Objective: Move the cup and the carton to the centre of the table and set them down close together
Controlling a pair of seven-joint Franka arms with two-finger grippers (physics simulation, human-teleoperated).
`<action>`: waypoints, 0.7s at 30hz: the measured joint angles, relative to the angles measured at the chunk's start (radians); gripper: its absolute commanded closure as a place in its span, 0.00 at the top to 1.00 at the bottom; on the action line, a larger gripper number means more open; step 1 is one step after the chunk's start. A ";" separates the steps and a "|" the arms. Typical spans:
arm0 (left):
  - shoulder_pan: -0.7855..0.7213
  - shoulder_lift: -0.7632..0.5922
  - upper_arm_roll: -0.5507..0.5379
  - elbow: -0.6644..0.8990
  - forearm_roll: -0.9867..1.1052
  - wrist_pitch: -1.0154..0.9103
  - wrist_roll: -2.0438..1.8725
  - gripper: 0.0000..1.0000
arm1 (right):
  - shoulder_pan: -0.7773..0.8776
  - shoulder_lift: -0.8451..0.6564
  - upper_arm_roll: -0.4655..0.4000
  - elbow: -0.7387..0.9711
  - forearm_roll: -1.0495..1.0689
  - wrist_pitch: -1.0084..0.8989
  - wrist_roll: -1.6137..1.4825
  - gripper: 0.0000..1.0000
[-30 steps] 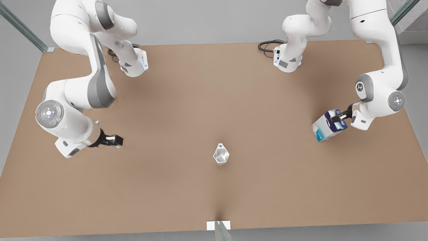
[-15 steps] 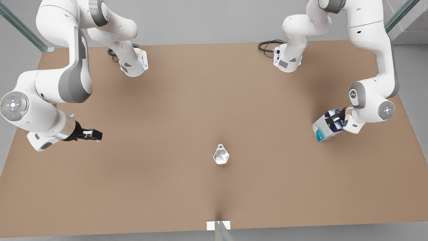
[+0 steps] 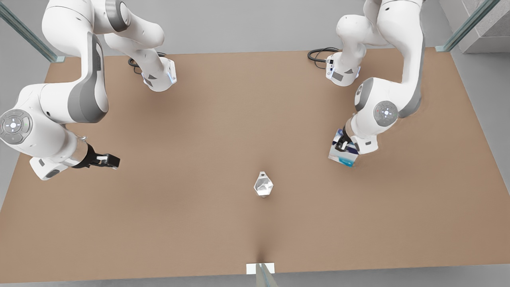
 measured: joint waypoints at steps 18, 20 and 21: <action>-0.133 0.324 -0.163 0.283 -0.146 0.083 -0.226 0.68 | -0.018 0.023 -0.012 -0.003 -0.031 0.011 -0.005 1.00; -0.133 0.334 -0.162 0.282 -0.143 0.116 -0.224 0.98 | -0.019 0.024 -0.011 -0.003 -0.032 0.012 -0.005 1.00; -0.133 0.335 -0.162 0.283 -0.142 0.114 -0.224 1.00 | -0.018 0.025 -0.012 -0.003 -0.032 0.013 -0.005 1.00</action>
